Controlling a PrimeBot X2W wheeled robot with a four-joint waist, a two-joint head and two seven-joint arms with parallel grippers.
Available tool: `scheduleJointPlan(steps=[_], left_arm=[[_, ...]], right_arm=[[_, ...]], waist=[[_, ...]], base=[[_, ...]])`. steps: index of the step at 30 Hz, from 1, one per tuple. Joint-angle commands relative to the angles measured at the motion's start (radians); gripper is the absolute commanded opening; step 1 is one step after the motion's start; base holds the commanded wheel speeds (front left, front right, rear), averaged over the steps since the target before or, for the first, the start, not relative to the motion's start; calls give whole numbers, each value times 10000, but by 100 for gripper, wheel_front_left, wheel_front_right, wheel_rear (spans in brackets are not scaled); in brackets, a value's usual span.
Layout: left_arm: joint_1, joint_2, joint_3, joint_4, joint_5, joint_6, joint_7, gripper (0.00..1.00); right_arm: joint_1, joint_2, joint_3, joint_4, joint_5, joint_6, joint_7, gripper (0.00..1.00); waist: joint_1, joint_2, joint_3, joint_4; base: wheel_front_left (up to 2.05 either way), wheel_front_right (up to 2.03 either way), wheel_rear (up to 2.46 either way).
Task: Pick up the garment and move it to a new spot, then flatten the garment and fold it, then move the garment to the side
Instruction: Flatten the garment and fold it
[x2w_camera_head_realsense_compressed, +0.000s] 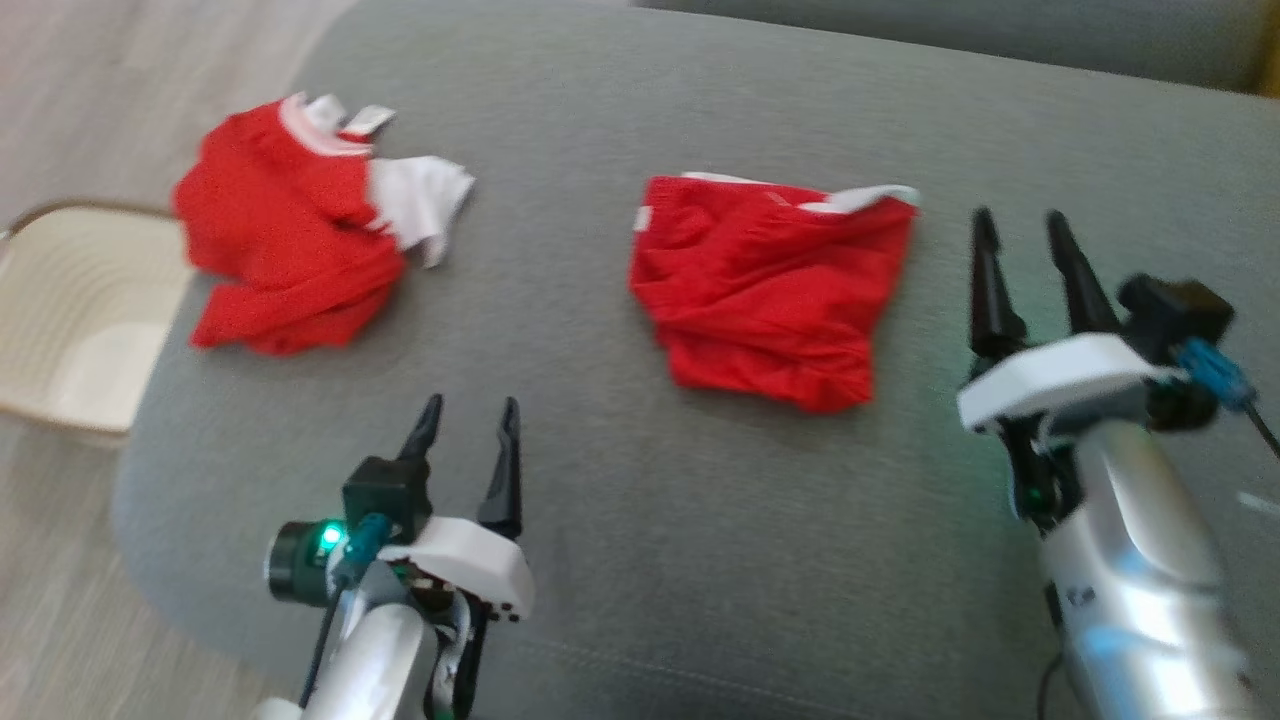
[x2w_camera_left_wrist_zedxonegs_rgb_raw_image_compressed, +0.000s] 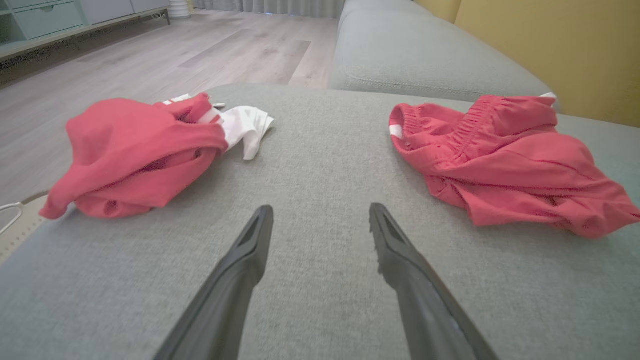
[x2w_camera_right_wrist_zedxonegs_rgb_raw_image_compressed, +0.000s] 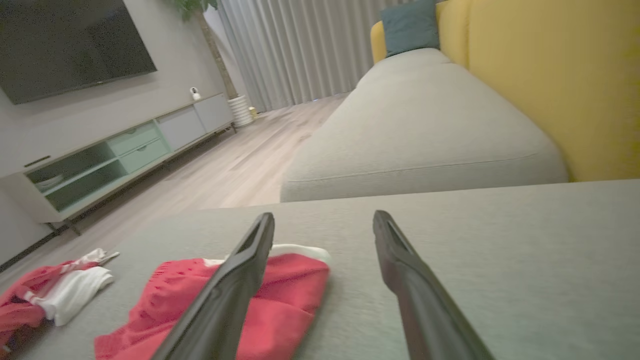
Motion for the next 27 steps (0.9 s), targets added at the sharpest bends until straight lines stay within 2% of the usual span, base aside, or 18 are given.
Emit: scheduleJointPlan(steps=[1, 7, 11, 15, 27], left_arm=[[-325, 76, 487, -375, 147, 37, -59, 100], [-191, 76, 1056, -269, 477, 118, -59, 100], [-7, 76, 1363, -234, 655, 138, -59, 100], [481, 76, 1785, -127, 862, 120, -59, 100], [1011, 76, 2023, -117, 1000, -27, -59, 100]], right_arm=[[75, 155, -35, -548, -191, -9, -107, 100], [1335, 156, -607, -1515, -668, -9, -108, 100], [1943, 156, -510, -1824, -822, -9, -108, 100], [2585, 156, -273, -1923, -482, -9, -108, 100], [3045, 156, 166, -1828, -96, -9, -108, 100]], waist=[[0, -1, -105, -655], [0, -1, -287, -1508], [0, -1, -448, -1890], [0, -1, -745, -2170], [0, -1, -851, -2115]], base=[[0, 0, 0], [0, 0, 0], [0, 0, 0], [0, 0, 0], [0, 0, 0]])
